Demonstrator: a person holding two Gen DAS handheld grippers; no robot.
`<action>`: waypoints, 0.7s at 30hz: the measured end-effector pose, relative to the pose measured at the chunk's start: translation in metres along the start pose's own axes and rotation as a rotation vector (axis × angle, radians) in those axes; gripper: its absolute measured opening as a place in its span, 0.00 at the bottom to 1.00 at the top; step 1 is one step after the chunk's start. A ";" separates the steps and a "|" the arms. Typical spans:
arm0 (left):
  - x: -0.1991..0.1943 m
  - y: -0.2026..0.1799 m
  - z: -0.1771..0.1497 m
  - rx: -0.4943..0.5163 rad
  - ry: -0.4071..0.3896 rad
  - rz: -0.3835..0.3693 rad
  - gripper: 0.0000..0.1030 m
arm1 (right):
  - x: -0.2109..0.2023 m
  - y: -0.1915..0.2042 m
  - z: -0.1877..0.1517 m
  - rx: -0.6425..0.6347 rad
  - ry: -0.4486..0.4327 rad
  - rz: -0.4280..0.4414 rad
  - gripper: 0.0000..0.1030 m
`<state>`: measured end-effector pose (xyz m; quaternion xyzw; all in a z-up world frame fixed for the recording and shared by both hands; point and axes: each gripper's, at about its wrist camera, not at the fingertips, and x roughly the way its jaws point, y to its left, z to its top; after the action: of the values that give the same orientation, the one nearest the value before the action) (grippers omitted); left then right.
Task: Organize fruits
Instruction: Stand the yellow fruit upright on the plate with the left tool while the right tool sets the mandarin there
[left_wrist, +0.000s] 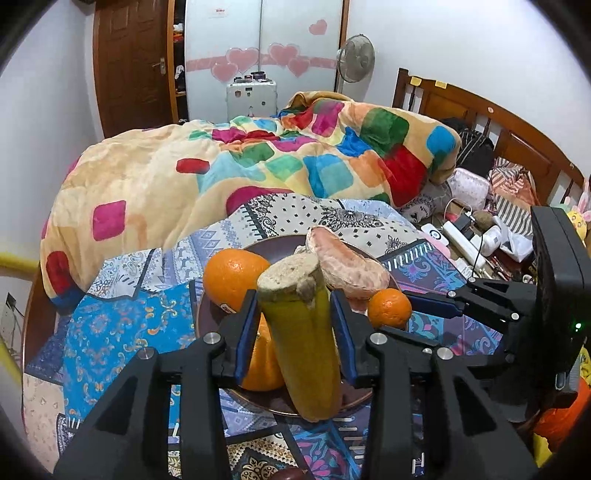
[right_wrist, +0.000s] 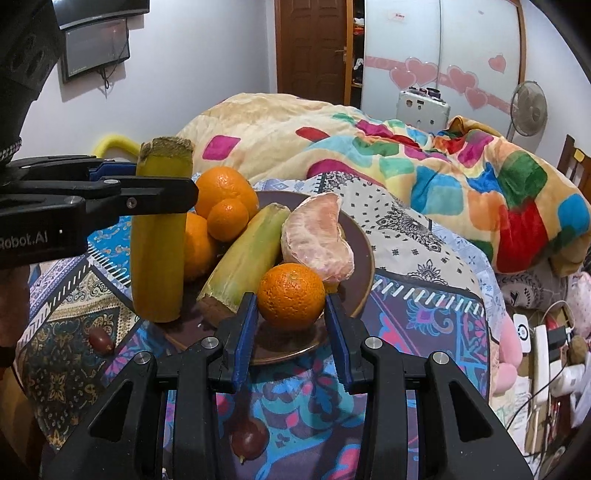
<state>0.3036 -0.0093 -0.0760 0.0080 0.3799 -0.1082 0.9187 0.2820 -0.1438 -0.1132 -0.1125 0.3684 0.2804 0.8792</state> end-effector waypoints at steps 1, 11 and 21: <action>0.003 0.000 0.000 -0.001 0.006 -0.003 0.41 | 0.001 0.001 0.000 -0.002 0.001 -0.004 0.33; 0.019 -0.005 -0.002 0.006 0.035 0.003 0.52 | 0.003 0.003 -0.001 -0.007 0.007 -0.022 0.45; -0.010 0.000 -0.008 -0.021 0.020 0.026 0.56 | -0.016 0.004 -0.004 0.007 -0.026 -0.032 0.47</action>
<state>0.2913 -0.0068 -0.0749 0.0043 0.3899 -0.0922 0.9162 0.2689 -0.1488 -0.1045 -0.1115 0.3562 0.2665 0.8887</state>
